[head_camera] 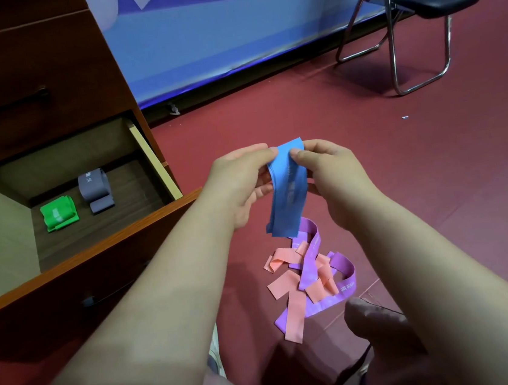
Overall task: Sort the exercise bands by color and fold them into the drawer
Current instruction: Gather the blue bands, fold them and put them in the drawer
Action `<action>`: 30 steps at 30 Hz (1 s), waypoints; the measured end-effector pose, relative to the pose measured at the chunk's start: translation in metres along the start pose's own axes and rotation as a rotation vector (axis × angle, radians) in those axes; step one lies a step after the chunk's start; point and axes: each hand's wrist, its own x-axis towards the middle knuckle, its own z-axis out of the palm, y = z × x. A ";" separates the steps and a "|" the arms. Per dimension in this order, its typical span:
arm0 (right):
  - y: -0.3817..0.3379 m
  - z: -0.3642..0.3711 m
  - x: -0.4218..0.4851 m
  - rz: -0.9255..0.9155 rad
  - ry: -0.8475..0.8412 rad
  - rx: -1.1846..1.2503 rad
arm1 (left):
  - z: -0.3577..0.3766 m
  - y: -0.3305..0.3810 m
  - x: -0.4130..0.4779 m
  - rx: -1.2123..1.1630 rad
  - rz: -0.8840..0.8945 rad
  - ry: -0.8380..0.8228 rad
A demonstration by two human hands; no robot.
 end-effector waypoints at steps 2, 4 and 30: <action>-0.001 0.000 -0.001 -0.008 0.003 0.005 | 0.001 0.000 -0.001 0.011 0.021 -0.007; -0.002 0.000 -0.001 -0.015 0.002 0.003 | 0.000 -0.001 0.001 0.086 0.071 -0.006; -0.003 0.002 -0.007 -0.111 0.033 -0.116 | -0.007 -0.004 0.004 0.820 0.467 0.036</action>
